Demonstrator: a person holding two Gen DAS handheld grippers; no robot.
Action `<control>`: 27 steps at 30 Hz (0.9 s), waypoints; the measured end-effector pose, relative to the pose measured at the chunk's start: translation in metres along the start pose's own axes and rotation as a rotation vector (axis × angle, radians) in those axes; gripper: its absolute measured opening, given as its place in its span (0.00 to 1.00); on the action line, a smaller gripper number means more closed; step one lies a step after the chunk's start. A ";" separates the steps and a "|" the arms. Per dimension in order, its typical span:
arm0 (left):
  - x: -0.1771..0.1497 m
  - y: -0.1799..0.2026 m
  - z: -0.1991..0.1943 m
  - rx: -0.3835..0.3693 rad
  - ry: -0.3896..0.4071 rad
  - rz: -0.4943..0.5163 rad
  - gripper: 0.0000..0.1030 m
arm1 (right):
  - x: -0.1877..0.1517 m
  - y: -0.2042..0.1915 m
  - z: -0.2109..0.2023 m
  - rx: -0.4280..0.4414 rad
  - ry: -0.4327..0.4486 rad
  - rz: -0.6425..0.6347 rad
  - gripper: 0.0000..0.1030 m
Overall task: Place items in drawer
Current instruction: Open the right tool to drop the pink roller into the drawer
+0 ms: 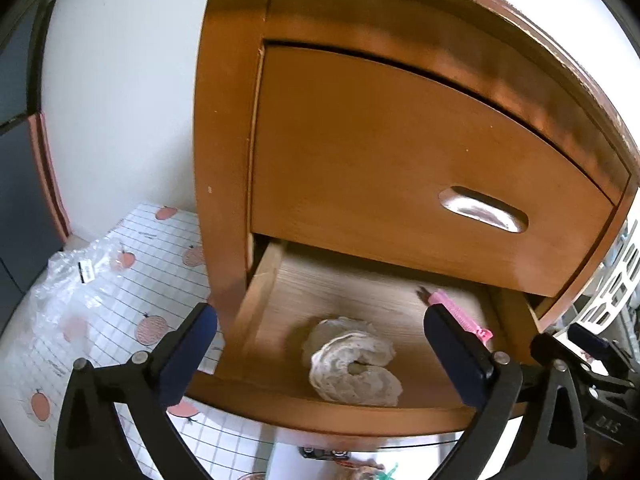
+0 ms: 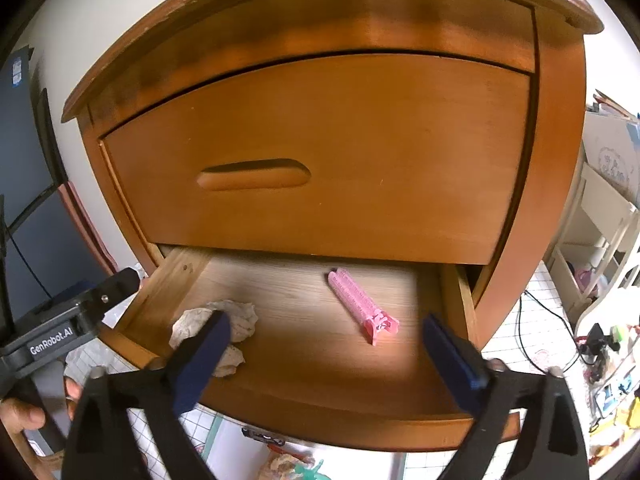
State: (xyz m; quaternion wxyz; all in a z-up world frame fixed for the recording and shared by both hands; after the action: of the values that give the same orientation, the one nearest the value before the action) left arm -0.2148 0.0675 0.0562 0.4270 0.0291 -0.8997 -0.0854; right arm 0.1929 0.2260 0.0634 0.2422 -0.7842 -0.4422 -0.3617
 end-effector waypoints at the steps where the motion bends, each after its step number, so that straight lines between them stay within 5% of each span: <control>1: -0.001 -0.001 0.000 0.001 0.005 0.000 1.00 | -0.001 -0.001 -0.002 0.002 0.003 -0.003 1.00; 13: 0.009 0.003 -0.042 -0.013 0.092 0.023 1.00 | -0.004 -0.005 -0.026 -0.014 0.025 -0.004 1.00; 22: 0.007 0.020 -0.083 -0.093 0.161 0.054 1.00 | 0.002 -0.009 -0.082 -0.039 0.156 -0.011 1.00; 27: -0.004 0.028 -0.104 -0.146 0.208 0.084 1.00 | -0.014 -0.011 -0.095 0.006 0.161 0.016 1.00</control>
State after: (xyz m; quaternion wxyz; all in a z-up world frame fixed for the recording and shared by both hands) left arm -0.1314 0.0820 0.1231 0.5222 -0.0310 -0.8425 -0.1290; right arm 0.1446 0.1578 0.1128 0.2821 -0.7555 -0.4162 -0.4201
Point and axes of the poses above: each gripper's, at about its wrist camera, not at the fingertips, and z roughly the way its jaws point, y to its right, x to its top, the point moved 3 cm from there along z, roughly the way its jaws point, and after that the axes turned 4 degrees about -z, right-handed, at the moved point
